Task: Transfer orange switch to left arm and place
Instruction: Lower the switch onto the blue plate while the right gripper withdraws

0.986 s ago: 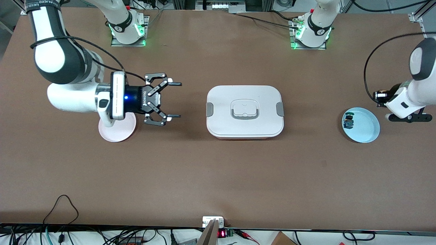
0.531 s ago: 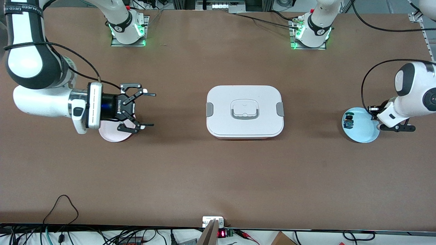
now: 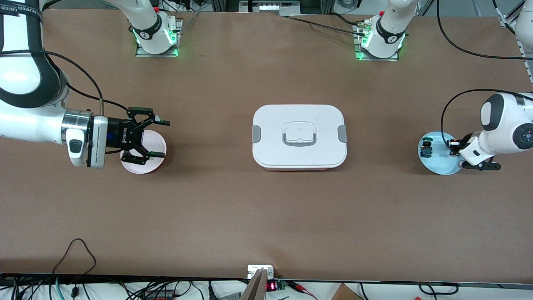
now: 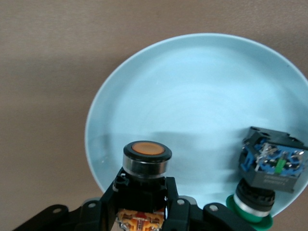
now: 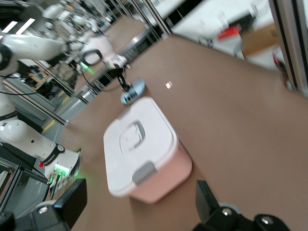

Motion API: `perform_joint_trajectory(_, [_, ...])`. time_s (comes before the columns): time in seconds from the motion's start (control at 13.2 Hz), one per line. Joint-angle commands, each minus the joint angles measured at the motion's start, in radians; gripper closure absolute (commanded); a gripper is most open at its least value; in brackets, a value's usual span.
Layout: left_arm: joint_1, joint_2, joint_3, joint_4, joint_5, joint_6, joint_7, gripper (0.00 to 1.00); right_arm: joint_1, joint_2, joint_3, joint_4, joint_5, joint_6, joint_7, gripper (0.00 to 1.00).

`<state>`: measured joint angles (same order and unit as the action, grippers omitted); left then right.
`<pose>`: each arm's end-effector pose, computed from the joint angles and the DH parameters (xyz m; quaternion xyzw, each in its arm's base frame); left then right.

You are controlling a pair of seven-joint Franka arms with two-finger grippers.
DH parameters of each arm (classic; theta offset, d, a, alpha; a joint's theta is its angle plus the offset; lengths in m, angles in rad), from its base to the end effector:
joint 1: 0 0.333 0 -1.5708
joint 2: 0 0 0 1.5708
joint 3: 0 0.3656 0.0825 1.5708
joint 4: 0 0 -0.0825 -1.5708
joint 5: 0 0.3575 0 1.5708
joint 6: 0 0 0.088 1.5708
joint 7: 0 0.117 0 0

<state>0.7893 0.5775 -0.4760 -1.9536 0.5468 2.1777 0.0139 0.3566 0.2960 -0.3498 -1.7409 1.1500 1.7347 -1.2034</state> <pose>0.5513 0.2220 0.2402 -0.9898 0.0216 0.1321 0.0496 0.6130 0.1211 0.4876 -0.7978 -0.3526 -0.1734 0.4572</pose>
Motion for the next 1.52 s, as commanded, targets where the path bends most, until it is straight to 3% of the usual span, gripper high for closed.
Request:
perform_joint_trajectory(0.0, [-0.031, 0.047, -0.004, 0.055, 0.021, -0.032, -0.038, 0.70, 0.001, -0.029, -0.004, -0.020, -0.148, 0.006, 0.221, 0.00])
perform_joint_trajectory(0.08, [-0.032, 0.045, -0.006, 0.056, 0.021, -0.038, -0.038, 0.55, 0.001, -0.028, -0.004, -0.020, -0.191, 0.029, 0.290, 0.00])
perform_joint_trajectory(0.15, [-0.032, 0.045, -0.006, 0.061, 0.021, -0.038, -0.034, 0.10, 0.002, -0.028, -0.004, -0.020, -0.241, 0.052, 0.361, 0.00])
perform_joint_trajectory(0.23, [-0.028, 0.042, -0.009, 0.064, 0.021, -0.041, -0.025, 0.00, 0.002, -0.028, -0.004, -0.017, -0.300, 0.058, 0.457, 0.00])
perform_joint_trajectory(0.38, [-0.028, 0.033, -0.013, 0.076, 0.019, -0.050, -0.028, 0.00, 0.007, -0.028, -0.003, -0.016, -0.411, 0.060, 0.627, 0.00])
perform_joint_trajectory(0.53, [-0.033, 0.012, -0.041, 0.134, 0.021, -0.145, -0.025, 0.00, 0.010, -0.029, -0.001, -0.014, -0.540, 0.052, 0.785, 0.00])
perform_joint_trajectory(0.68, [-0.032, -0.024, -0.093, 0.261, 0.013, -0.298, -0.022, 0.00, 0.008, -0.032, 0.000, 0.001, -0.649, -0.003, 0.930, 0.00])
perform_joint_trajectory(0.83, [-0.033, -0.028, -0.192, 0.422, 0.010, -0.506, -0.022, 0.00, 0.007, -0.035, 0.000, 0.024, -0.746, -0.081, 1.025, 0.00])
perform_joint_trajectory(0.99, [-0.035, -0.028, -0.297, 0.539, 0.007, -0.675, -0.022, 0.00, 0.008, -0.037, 0.002, 0.064, -0.858, -0.148, 1.056, 0.00])
perform_joint_trajectory(1.44, [-0.022, -0.053, -0.495, 0.642, -0.001, -0.754, -0.022, 0.00, -0.057, -0.063, -0.004, 0.109, -1.042, -0.126, 0.989, 0.00])
